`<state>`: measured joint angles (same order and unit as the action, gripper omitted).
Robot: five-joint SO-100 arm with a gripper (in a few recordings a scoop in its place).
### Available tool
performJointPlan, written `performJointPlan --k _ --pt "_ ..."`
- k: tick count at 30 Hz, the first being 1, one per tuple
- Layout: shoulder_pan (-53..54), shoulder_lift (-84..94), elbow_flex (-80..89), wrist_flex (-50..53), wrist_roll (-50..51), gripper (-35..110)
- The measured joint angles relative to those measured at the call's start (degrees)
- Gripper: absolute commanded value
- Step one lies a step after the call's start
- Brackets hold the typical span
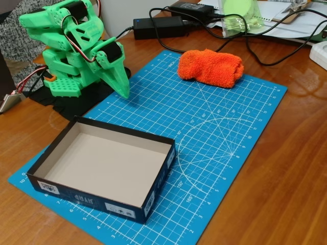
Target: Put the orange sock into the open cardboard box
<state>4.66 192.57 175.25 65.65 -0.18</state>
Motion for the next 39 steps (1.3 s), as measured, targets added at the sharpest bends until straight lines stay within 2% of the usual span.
performJointPlan --k 26,30,32,34,39 --pt "-0.62 0.0 0.0 0.0 -1.23 0" --pt "-5.1 -3.6 -4.04 -0.79 -12.83 0" --pt "-9.58 -11.07 -10.55 0.0 -23.29 0" --pt "-11.69 -21.62 -20.57 1.67 -32.34 4" --pt "-20.39 -50.71 -49.92 3.16 -41.92 9"
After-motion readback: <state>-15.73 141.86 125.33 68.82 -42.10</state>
